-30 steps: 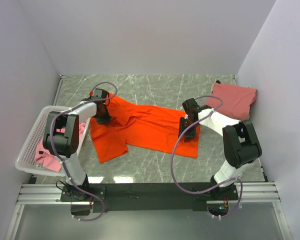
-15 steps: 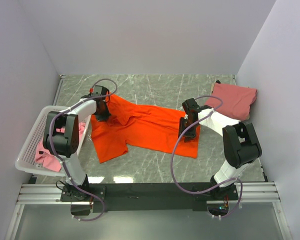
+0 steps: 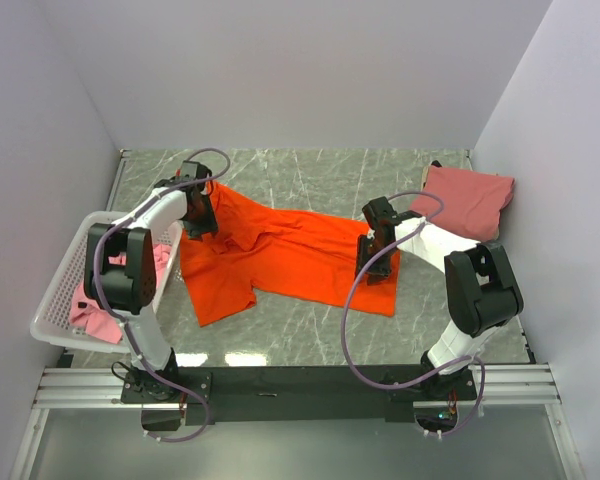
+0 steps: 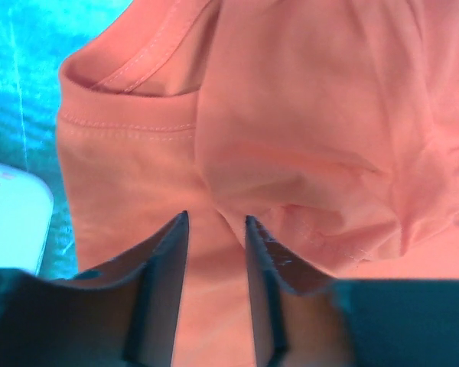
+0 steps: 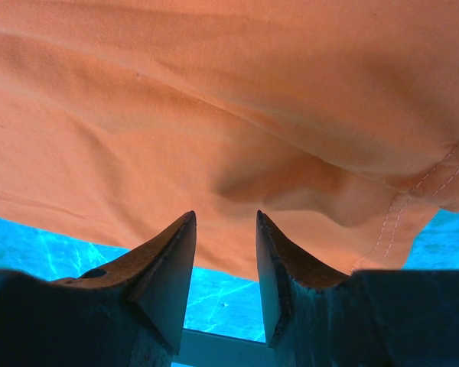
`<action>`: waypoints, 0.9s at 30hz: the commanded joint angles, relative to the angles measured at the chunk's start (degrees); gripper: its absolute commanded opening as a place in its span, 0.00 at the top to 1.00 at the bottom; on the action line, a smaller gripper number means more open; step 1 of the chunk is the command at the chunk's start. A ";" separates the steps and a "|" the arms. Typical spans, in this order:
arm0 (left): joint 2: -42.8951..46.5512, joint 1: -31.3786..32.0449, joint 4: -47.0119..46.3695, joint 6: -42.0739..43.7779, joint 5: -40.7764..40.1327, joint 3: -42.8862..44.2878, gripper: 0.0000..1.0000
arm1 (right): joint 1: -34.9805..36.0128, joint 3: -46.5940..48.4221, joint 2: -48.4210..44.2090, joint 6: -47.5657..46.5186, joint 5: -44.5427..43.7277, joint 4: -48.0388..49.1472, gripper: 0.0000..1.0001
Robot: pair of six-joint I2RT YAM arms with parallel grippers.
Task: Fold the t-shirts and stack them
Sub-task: Fold the tshirt
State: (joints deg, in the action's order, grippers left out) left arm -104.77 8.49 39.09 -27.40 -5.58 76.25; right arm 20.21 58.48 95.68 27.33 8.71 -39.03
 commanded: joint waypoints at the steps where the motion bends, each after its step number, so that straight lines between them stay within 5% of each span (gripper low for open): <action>1: 3.16 -0.23 0.55 -0.11 0.30 0.48 0.55 | 0.62 -0.21 -1.55 -0.61 0.25 0.00 0.56; 9: 4.49 0.74 -2.70 -2.92 5.14 -3.03 0.56 | 1.24 0.06 -1.20 -0.35 0.52 0.18 0.56; 27: -1.58 2.49 -4.99 -2.49 0.31 -3.12 0.61 | 1.50 -0.91 -2.86 -0.79 -0.27 -0.61 0.56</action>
State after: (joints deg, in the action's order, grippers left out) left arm -105.86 10.66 35.22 -29.69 -3.55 72.64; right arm 21.23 57.76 95.64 27.16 8.88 -39.07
